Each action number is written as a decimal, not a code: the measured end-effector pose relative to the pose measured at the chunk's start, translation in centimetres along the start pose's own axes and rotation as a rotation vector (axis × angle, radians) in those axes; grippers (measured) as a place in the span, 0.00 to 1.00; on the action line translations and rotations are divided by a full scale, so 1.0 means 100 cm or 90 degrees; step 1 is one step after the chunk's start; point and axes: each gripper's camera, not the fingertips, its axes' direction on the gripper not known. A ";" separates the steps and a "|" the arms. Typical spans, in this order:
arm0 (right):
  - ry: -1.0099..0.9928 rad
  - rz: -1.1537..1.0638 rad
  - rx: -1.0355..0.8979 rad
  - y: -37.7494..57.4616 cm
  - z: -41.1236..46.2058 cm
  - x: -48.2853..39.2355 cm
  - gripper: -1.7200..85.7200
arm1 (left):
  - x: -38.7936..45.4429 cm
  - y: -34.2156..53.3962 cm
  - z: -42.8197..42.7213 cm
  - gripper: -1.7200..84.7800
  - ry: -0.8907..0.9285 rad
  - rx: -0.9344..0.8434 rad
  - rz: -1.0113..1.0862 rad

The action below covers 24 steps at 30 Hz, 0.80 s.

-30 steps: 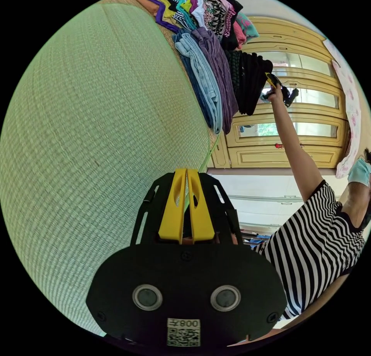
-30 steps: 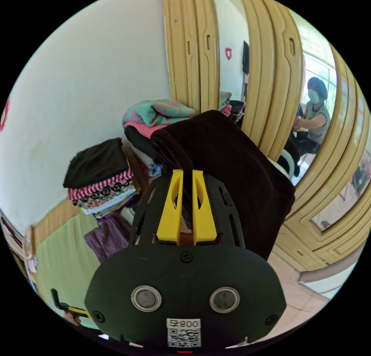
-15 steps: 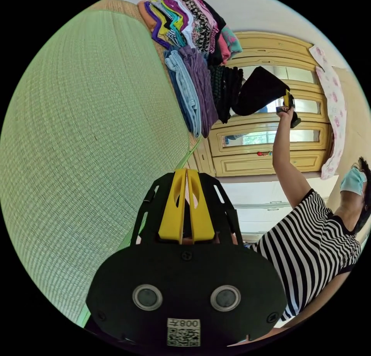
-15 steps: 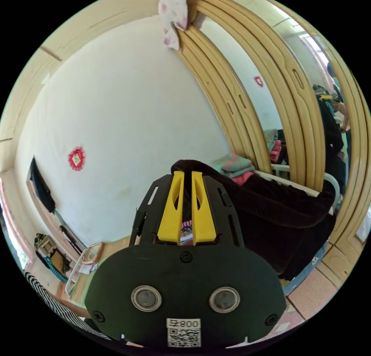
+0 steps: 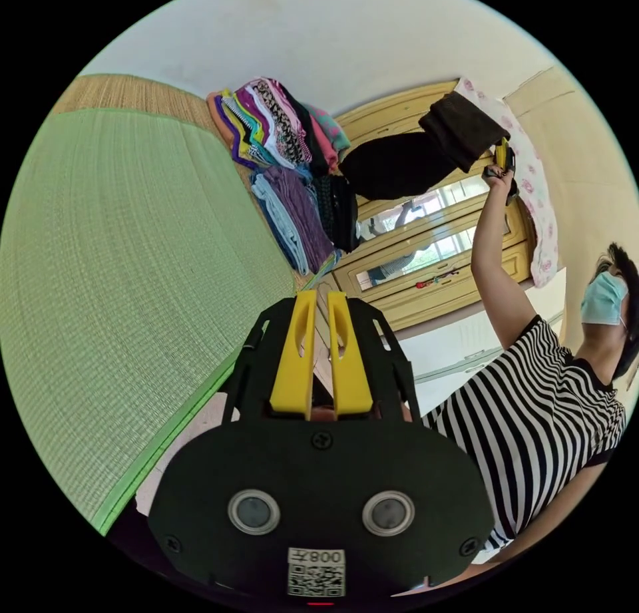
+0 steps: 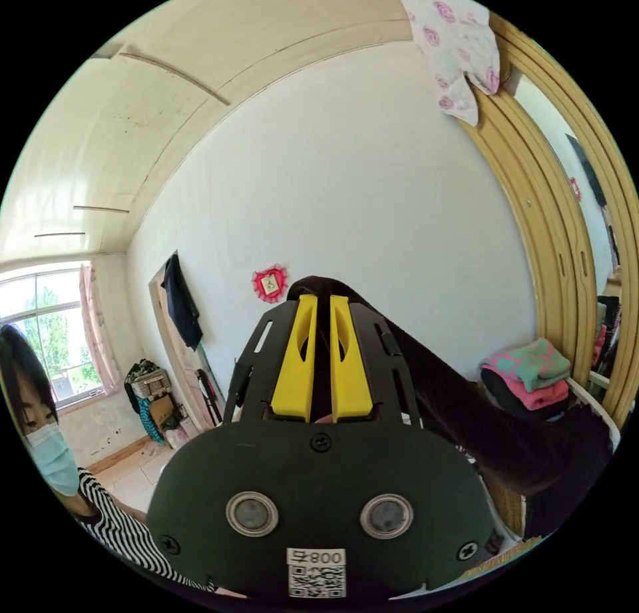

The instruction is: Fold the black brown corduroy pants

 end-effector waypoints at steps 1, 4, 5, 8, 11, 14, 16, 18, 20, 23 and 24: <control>-0.029 0.012 0.002 0.006 0.007 -0.014 0.05 | 0.005 0.015 -0.019 0.07 -0.009 0.020 0.014; -0.083 0.032 0.003 0.025 0.022 -0.048 0.05 | 0.017 0.051 -0.066 0.10 -0.018 0.068 0.054; -0.096 0.035 -0.004 0.033 0.029 -0.063 0.05 | 0.022 0.064 -0.085 0.10 -0.028 0.083 0.069; -0.130 0.041 -0.035 0.066 0.050 -0.098 0.05 | 0.031 0.101 -0.134 0.12 -0.082 0.129 0.102; -0.207 0.079 -0.068 0.116 0.077 -0.120 0.05 | 0.033 0.140 -0.183 0.14 -0.134 0.177 0.113; -0.301 0.126 -0.109 0.178 0.112 -0.141 0.04 | 0.028 0.185 -0.230 0.16 -0.224 0.203 0.103; -0.348 0.138 -0.144 0.216 0.138 -0.163 0.04 | 0.022 0.214 -0.255 0.18 -0.283 0.211 0.079; -0.397 0.136 -0.190 0.252 0.165 -0.192 0.04 | 0.016 0.246 -0.280 0.19 -0.350 0.226 0.044; -0.451 0.114 -0.254 0.296 0.201 -0.237 0.04 | 0.006 0.291 -0.309 0.20 -0.392 0.262 0.000; -0.532 0.080 -0.308 0.341 0.238 -0.293 0.04 | -0.011 0.341 -0.334 0.20 -0.396 0.279 -0.057; -0.547 0.073 -0.316 0.348 0.245 -0.303 0.04 | -0.014 0.349 -0.338 0.20 -0.385 0.283 -0.064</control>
